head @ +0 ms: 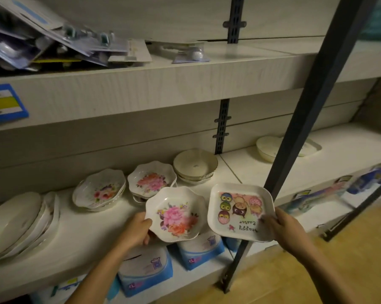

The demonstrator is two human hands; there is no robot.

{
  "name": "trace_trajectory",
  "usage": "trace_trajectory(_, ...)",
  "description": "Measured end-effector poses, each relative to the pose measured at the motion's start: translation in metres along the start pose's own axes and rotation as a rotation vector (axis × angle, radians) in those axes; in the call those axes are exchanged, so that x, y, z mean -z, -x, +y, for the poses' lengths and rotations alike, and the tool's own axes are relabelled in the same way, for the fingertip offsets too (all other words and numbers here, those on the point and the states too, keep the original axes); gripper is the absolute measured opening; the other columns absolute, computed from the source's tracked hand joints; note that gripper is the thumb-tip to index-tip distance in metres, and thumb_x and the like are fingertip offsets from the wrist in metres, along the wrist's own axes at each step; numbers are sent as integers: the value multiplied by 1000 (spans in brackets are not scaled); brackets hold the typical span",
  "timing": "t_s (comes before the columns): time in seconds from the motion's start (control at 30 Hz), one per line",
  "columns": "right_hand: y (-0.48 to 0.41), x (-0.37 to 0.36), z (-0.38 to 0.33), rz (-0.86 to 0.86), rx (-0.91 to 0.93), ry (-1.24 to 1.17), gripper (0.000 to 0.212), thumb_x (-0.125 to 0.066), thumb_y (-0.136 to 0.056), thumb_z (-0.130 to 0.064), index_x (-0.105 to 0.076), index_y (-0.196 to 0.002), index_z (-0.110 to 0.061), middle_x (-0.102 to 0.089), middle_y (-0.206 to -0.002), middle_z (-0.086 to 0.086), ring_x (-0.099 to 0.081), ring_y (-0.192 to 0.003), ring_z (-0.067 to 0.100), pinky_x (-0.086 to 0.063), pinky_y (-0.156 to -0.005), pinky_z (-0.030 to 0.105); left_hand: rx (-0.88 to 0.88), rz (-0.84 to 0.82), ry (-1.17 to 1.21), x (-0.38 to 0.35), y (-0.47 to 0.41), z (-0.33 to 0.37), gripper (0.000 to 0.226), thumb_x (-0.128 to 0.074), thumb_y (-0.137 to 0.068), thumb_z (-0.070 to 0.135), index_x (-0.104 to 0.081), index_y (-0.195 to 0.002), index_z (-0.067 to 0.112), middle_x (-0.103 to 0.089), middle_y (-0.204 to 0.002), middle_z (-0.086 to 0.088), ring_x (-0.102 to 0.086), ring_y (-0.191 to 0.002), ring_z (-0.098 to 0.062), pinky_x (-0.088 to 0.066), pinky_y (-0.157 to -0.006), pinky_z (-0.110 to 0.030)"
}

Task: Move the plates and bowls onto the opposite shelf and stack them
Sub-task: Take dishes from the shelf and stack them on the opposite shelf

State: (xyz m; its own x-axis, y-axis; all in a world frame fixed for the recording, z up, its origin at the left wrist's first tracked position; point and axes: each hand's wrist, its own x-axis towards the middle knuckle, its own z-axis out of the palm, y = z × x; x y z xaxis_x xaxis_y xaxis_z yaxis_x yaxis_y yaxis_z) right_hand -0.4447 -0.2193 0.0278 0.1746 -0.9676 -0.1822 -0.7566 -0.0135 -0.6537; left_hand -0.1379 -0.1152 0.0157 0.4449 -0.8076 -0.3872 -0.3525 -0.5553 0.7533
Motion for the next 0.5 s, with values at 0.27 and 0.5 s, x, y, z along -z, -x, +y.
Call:
trace_trajectory(0.27, 36, 8, 19, 36, -56, -89, 27, -44, -95, -31, -59, -104, -10, -67, -99, 8, -64, -86, 24, -56, -75, 43, -89, -63, 62, 10, 29, 9, 21, -38, -90, 2, -58, -85, -2, -54, -62, -14, -41, -40, -13, -27, -34, -16)
trace_trajectory(0.5, 63, 42, 53, 115, -156, -183, 22, -46, -95, -27, -60, -98, -10, -66, -90, 9, -62, -78, 23, -51, -66, 38, -179, -156, 62, -24, 41, 41, 25, -39, -90, 2, -57, -73, 5, -52, -41, 0, -39, -35, -8, -29, -36, -17)
